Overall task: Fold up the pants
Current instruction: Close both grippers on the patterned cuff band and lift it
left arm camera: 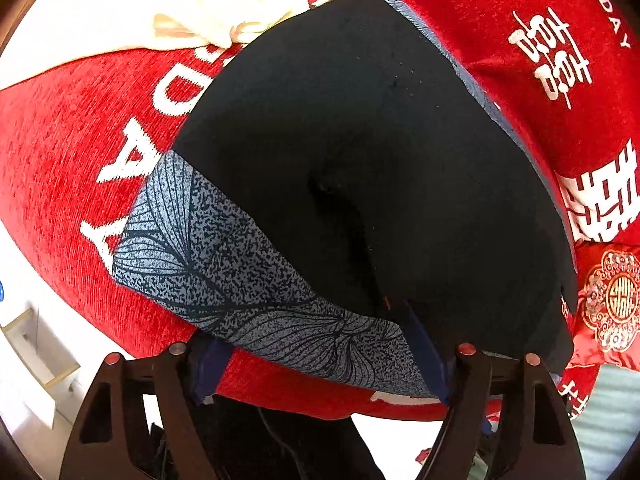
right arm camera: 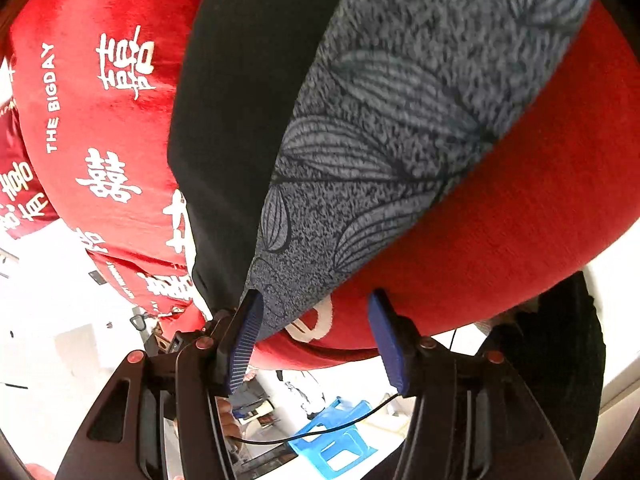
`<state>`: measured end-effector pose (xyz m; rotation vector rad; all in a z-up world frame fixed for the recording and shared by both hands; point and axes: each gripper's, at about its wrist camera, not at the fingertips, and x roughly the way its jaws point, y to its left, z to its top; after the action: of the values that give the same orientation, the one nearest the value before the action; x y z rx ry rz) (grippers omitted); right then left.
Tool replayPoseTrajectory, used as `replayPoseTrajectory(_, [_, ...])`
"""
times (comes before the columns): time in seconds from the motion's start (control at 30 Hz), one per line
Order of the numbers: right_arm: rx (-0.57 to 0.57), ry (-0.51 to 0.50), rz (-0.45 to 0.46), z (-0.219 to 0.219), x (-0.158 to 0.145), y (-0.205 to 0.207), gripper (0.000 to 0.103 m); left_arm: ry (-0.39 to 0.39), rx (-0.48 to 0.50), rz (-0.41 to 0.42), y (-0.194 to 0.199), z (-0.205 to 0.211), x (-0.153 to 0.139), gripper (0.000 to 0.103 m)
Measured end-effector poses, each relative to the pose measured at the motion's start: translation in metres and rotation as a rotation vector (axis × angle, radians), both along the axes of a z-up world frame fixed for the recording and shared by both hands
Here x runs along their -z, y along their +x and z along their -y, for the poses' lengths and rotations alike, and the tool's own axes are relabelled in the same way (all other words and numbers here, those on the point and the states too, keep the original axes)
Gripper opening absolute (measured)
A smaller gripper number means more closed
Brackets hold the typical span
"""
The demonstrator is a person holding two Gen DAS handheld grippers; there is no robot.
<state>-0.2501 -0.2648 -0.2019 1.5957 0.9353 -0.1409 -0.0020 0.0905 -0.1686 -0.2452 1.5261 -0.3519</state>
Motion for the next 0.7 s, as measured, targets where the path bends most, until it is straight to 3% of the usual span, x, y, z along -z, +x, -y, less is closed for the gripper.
replayPoseTrajectory(0.07, [0.009, 0.011, 0.033, -0.002, 0.001, 0.008, 0.057, 0.004, 0.008, 0.006, 0.002, 0.003, 0.004, 0.077])
replayPoseTrajectory(0.13, [0.012, 0.012, 0.064, -0.003, -0.001, 0.016, 0.034, 0.008, 0.02, 0.015, 0.004, 0.002, 0.002, 0.045])
replayPoseTrajectory(0.17, [0.019, 0.011, 0.067, -0.003, -0.001, 0.017, 0.025, -0.006, 0.023, 0.011, 0.005, 0.003, 0.003, 0.035])
replayPoseTrajectory(0.2, [0.033, 0.018, 0.069, -0.003, -0.001, 0.02, 0.005, -0.038, 0.024, -0.002, 0.007, 0.001, 0.003, 0.023])
replayPoseTrajectory(0.23, [0.054, 0.033, 0.066, -0.002, -0.002, 0.021, 0.006, -0.072, 0.018, -0.019, 0.009, -0.002, 0.003, 0.021])
replayPoseTrajectory(0.33, [0.022, -0.011, 0.034, -0.002, -0.019, 0.026, 0.006, -0.066, 0.035, -0.002, 0.011, 0.001, -0.008, 0.021])
replayPoseTrajectory(0.47, [-0.026, -0.071, 0.043, 0.003, -0.057, 0.038, 0.006, -0.09, 0.041, 0.04, 0.018, 0.005, -0.042, 0.021])
replayPoseTrajectory(0.7, [-0.14, -0.175, 0.111, 0.039, -0.112, 0.098, 0.006, -0.126, 0.035, 0.134, 0.068, 0.026, -0.098, 0.021])
